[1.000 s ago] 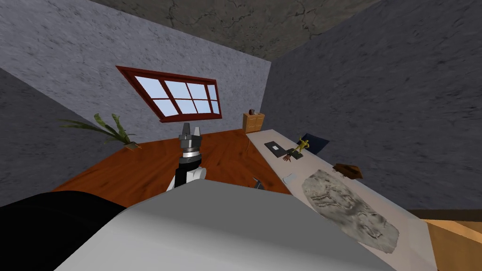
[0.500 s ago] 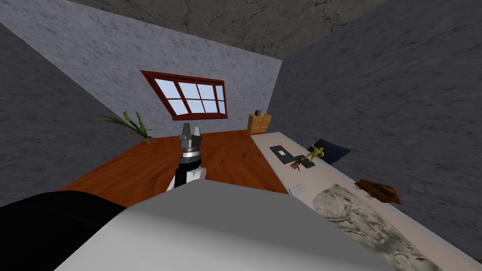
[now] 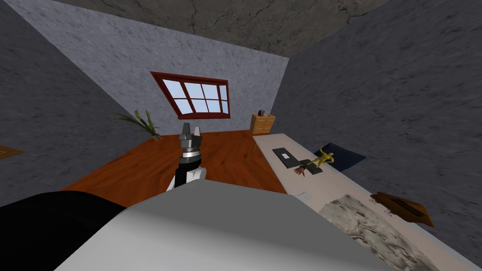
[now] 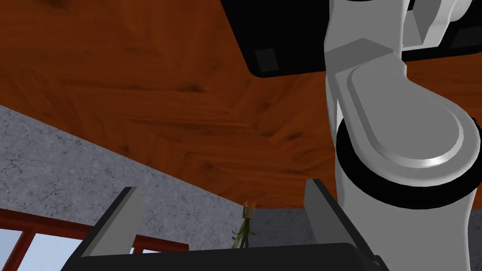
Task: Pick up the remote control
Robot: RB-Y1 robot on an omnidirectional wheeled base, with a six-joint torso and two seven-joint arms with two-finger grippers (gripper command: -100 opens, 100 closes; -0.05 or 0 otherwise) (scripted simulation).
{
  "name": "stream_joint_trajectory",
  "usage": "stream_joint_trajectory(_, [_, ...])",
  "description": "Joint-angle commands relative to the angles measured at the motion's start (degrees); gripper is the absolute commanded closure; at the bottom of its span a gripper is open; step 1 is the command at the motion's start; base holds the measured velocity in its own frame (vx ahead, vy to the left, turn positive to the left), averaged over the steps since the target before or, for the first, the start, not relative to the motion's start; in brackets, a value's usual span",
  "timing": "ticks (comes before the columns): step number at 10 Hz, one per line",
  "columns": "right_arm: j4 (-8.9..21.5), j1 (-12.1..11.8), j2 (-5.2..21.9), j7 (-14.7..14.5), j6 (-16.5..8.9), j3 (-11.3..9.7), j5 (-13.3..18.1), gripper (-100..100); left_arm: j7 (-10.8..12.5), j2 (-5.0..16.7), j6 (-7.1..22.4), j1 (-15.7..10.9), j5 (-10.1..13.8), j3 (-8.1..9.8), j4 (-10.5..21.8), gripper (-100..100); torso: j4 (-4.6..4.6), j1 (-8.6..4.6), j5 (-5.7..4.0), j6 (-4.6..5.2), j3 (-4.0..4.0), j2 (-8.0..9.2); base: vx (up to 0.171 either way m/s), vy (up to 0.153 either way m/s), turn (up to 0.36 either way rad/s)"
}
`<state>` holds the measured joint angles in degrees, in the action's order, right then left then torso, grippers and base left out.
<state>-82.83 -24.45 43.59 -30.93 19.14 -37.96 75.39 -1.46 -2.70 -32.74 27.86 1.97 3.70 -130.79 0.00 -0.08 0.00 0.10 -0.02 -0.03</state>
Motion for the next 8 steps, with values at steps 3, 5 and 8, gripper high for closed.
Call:
stream_joint_trajectory(3, [5.0, -0.64, 3.96, -1.07, -0.89, -1.86, 4.61, -100, 0.0, 0.0, 0.0, 0.0, 0.0, 0.0, 0.0, 0, -0.02, -0.06, -0.01, -0.01, -0.05, -0.1, 0.065, -0.051, 0.207])
stream_joint_trajectory(5, [5.15, -0.64, 3.96, -1.07, -0.89, -1.86, 4.61, -100, 0.0, 0.0, 0.0, 0.0, 0.0, 0.0, 0.0, 0, -0.02, -0.14, -0.03, -0.01, -0.06, -0.11, 0.043, -0.046, 0.056])
stream_joint_trajectory(8, [9.87, -1.21, 7.22, -1.27, -1.98, -3.38, 8.38, -100, 0.0, 0.0, 0.0, 0.0, 0.0, 0.0, 0.0, 0, -0.02, -0.09, -0.02, 0.0, -0.05, -0.09, 0.064, -0.065, 0.187])
